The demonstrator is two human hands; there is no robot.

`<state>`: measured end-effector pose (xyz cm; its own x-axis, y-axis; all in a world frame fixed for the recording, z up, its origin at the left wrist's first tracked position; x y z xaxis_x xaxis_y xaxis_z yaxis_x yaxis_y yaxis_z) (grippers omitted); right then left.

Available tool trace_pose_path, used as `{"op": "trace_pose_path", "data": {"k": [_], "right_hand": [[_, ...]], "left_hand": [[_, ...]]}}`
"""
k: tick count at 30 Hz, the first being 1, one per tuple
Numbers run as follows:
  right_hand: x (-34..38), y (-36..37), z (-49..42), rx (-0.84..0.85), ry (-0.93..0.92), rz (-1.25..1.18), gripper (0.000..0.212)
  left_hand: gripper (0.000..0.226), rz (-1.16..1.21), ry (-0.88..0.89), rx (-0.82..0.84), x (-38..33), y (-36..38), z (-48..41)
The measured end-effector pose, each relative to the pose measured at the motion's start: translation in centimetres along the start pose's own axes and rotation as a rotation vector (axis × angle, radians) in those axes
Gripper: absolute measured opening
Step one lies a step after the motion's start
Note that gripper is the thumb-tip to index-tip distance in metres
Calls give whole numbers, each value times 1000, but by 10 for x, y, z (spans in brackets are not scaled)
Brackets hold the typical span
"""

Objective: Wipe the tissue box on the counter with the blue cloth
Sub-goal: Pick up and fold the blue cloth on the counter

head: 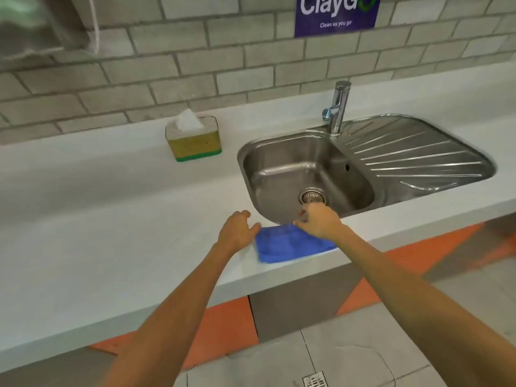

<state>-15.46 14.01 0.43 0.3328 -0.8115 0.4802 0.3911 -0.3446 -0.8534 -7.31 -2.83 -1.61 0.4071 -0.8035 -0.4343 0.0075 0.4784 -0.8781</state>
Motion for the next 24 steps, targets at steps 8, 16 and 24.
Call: {"op": "trace_pose_path", "data": {"k": [8, 16, 24], "right_hand": [[-38, 4, 3, 17, 85, -8, 28], [-50, 12, 2, -7, 88, -175, 26], [-43, 19, -20, 41, 95, -455, 24]], "left_hand": [[53, -69, -67, 57, -11, 36, 4], [44, 247, -305, 43, -4, 47, 5], [42, 875, -343, 97, -27, 13, 5]]}}
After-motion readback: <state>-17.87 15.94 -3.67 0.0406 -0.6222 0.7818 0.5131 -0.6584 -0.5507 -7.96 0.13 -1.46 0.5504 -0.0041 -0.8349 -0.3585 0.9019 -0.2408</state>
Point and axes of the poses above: each hand's wrist, its own z-axis away from the middle knuckle, its own y-axis out of the palm, x = y × z, the point moved 8 cm from there along -z, towards the middle knuckle, and after that the axes turned 6 degrees about -z, right-handed, at the moved point
